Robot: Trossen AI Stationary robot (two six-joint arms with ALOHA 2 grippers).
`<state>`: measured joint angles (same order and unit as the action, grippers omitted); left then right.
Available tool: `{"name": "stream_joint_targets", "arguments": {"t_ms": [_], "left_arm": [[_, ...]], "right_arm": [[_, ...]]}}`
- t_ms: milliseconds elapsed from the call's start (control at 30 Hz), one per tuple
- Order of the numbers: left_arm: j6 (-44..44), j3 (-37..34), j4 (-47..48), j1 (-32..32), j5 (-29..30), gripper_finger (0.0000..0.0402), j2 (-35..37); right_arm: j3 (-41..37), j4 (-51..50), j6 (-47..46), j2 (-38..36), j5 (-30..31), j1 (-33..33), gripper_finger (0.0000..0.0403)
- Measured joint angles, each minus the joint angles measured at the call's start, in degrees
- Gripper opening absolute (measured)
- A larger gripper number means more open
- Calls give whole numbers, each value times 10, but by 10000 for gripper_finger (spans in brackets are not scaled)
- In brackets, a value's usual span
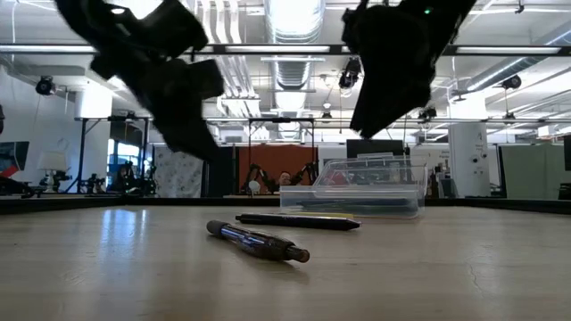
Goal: Pick & place school supplies into a supply box
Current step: Put the yellow pen into the transparent supply box
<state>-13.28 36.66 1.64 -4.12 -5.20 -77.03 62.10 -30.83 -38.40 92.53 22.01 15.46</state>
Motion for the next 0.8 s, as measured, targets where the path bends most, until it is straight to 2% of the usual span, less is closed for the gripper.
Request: {"name": "stream_joint_targets", "arguments": {"t_ms": [133,300,800], "left_arm": [[-29,-50,-23,0,12,134,49],[-39,-74,-23,0,12,134,79],[-38,-83,-13,0,9,134,88]], "right_arm": [[40,-2,46,63,-31,-1,219],[75,2,54,116,-75,-15,219],[121,3,42,228,-88,-47,219]]}}
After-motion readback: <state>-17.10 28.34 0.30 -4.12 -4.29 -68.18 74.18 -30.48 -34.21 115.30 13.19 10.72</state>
